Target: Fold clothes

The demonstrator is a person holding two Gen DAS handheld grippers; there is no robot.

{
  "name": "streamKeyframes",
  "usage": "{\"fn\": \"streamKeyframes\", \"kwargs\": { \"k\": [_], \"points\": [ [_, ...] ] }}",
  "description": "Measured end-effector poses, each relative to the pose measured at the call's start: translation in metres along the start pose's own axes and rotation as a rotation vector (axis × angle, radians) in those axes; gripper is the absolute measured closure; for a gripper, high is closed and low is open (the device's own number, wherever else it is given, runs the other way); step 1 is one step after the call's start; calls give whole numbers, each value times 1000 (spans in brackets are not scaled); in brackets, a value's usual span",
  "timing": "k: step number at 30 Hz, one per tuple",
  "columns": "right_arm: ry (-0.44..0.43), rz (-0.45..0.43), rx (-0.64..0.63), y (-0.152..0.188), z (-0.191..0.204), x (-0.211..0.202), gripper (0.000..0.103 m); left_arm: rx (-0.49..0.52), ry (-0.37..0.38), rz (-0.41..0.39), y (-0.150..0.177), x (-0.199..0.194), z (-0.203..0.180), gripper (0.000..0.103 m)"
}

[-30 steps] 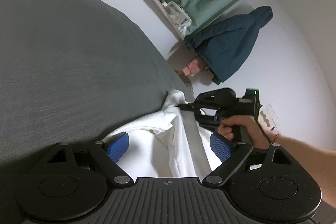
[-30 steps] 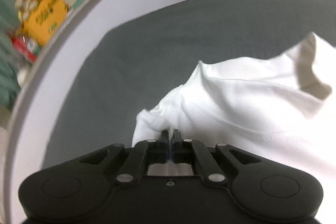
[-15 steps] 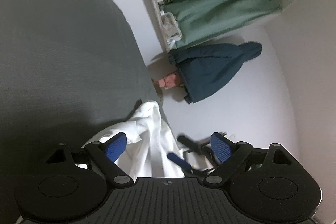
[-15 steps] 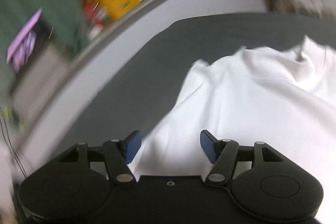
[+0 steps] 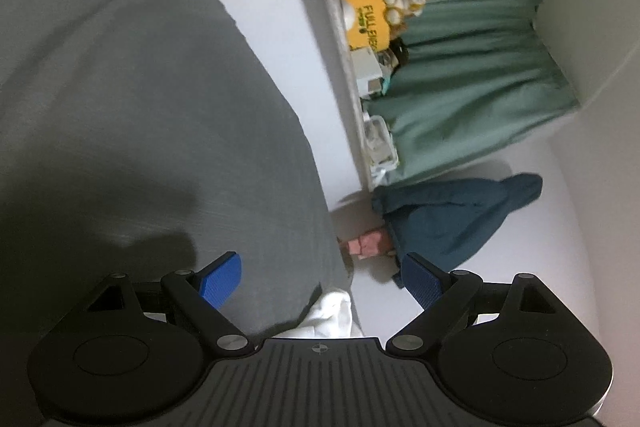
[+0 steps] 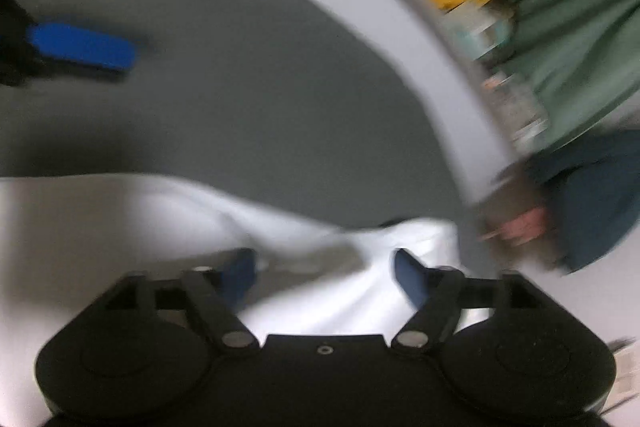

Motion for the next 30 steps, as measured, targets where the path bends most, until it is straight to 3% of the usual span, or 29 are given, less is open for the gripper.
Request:
{"fn": "streamKeyframes", "kwargs": {
  "k": [2,3,5,8,13,14,15,17,19,22,25,27,28,30],
  "points": [
    [96,-20,-41,-7,4,9,28,0,-4,-3,0,3,0,14],
    [119,-40,-41,-11,6,10,36,0,-7,-5,-2,3,1,14],
    [127,-87,-23,-24,11,12,39,2,-20,-29,-5,1,2,14],
    [127,-113,-13,-42,25,15,38,15,-46,-84,-12,-9,5,14],
    [108,-61,77,-44,29,18,37,16,-67,-140,-24,-19,8,14],
    [100,-54,93,-44,27,13,35,15,-65,-143,-25,-19,8,14],
    [89,-66,108,-42,25,4,26,15,-64,-145,-26,-20,8,14],
    [33,-126,184,-38,18,-21,15,12,-61,-151,-27,-20,8,14],
    [-41,-178,302,-29,0,-44,14,4,-56,-153,-28,-20,7,14],
    [-66,-205,531,-12,-57,-51,14,2,-31,-136,-25,-17,5,14],
    [-156,-90,776,-2,-112,-8,24,25,21,-76,-16,-8,-3,14],
    [-247,-15,942,0,-139,33,42,67,66,-8,-6,2,-12,14],
    [-292,26,1008,1,-148,54,45,86,100,29,1,7,-17,14],
    [-344,108,1054,2,-159,93,53,99,176,120,16,21,-25,14]
  ]
}}
Point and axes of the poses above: each gripper's, at about its wrist camera, not at the fingertips, and x roughly the way its jaws point, z to its left, y to its underside, the point moved 6 cm from there along x, roughly the way its jaws point, and after that the axes turned 6 degrees about y, right-handed, at the moved point
